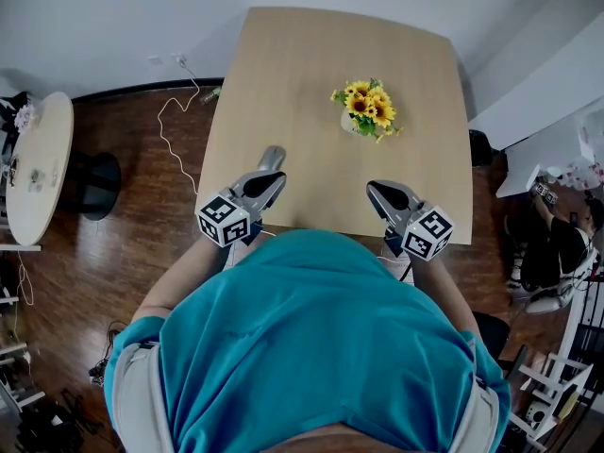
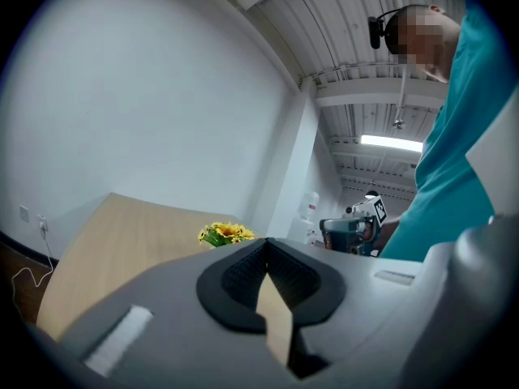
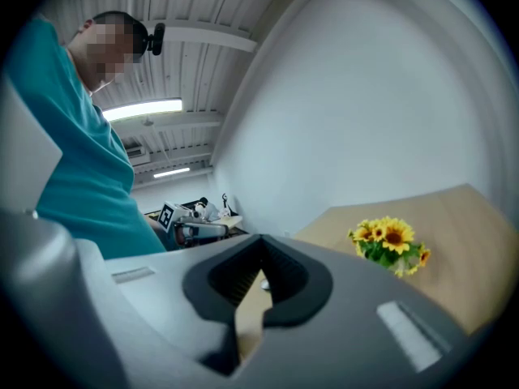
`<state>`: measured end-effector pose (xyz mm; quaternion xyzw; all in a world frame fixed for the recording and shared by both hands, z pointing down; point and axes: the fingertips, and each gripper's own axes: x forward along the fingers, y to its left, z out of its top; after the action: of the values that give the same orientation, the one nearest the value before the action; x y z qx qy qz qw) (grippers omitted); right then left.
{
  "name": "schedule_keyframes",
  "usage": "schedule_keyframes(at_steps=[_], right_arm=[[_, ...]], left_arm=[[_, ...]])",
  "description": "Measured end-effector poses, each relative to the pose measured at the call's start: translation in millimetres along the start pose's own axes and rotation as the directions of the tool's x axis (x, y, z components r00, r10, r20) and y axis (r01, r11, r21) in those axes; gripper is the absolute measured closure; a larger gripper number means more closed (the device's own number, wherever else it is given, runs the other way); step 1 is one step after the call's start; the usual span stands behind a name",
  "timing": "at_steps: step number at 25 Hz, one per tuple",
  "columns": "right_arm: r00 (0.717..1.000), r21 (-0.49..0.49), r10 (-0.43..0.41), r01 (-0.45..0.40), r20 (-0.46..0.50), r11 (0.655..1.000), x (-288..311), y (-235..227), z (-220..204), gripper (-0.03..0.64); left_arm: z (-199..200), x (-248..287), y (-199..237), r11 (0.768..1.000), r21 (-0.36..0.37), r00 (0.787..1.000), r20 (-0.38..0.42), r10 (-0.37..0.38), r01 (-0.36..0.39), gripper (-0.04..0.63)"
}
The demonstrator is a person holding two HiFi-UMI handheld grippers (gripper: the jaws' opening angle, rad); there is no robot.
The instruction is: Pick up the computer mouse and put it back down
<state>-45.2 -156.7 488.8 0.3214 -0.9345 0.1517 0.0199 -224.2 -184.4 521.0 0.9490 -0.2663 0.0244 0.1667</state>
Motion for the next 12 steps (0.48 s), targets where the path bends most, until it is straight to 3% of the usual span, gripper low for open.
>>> schedule_keyframes(at_steps=[12], right_arm=[[1.0,-0.026,0.025,-0.025,0.004,0.999,-36.8,-4.7,2.9,0.615]], left_arm=[[-3.7,19.2,-36.8,1.0,0.006,1.0,0.002,0.01,-0.01,0.589]])
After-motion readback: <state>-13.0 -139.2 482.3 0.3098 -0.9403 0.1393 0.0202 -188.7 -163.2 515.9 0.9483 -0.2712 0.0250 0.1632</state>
